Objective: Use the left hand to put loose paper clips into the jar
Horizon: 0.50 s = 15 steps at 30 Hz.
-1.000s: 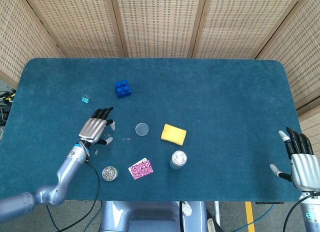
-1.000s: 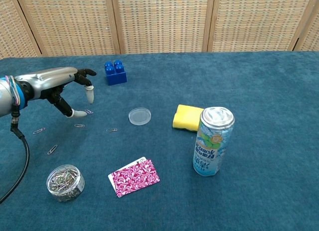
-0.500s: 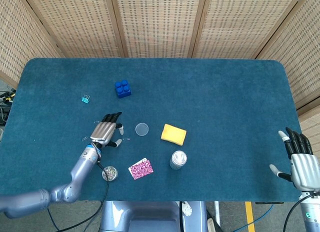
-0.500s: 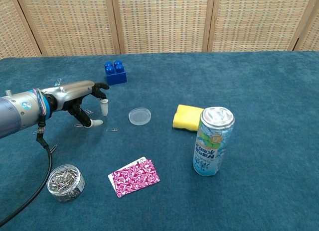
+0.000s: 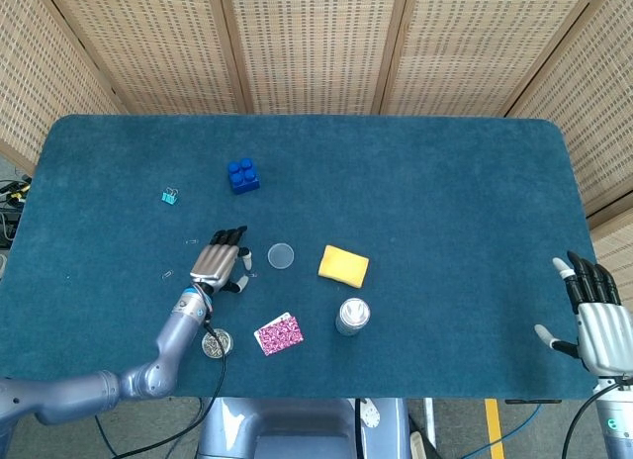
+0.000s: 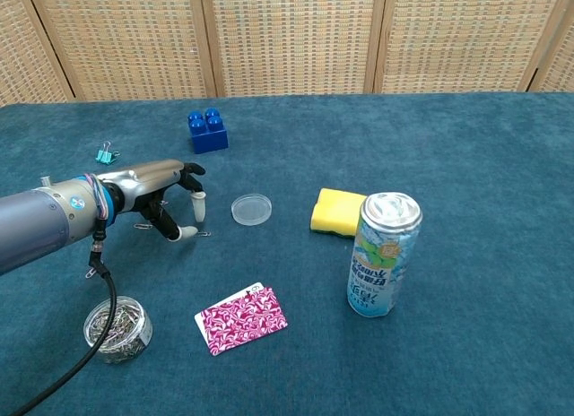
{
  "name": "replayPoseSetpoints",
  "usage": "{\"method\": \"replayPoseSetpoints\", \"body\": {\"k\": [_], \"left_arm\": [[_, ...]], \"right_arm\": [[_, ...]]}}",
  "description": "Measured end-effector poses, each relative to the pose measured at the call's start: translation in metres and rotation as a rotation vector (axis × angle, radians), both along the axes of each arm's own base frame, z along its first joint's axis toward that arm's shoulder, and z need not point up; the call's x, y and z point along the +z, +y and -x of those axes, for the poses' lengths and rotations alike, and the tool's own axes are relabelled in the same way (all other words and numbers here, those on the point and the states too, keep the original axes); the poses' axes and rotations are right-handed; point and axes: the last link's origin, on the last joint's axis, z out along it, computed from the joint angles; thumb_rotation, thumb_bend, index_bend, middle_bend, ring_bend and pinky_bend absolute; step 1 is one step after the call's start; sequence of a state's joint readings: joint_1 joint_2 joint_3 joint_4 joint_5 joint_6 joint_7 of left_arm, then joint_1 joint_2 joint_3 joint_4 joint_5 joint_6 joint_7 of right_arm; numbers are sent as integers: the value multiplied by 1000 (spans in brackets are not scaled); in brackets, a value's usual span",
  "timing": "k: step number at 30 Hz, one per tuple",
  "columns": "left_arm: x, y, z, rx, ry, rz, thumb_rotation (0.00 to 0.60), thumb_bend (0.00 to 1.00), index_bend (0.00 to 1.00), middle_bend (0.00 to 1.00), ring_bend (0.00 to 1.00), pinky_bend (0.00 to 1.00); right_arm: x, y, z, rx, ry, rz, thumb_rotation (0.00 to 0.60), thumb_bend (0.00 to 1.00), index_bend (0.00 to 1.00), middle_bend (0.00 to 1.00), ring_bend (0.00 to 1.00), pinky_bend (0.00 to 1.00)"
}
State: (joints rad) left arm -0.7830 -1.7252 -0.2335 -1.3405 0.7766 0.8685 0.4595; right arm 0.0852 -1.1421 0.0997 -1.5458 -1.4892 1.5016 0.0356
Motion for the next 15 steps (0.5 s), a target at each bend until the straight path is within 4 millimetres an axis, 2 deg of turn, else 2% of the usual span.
{"method": "replayPoseSetpoints", "body": {"k": [15], "left_arm": [[-9, 2, 6, 16, 8, 10, 600, 399, 506, 0, 0, 0]], "right_arm": [[1, -1, 2, -6, -6, -5, 600, 0, 63, 0, 0, 0]]}}
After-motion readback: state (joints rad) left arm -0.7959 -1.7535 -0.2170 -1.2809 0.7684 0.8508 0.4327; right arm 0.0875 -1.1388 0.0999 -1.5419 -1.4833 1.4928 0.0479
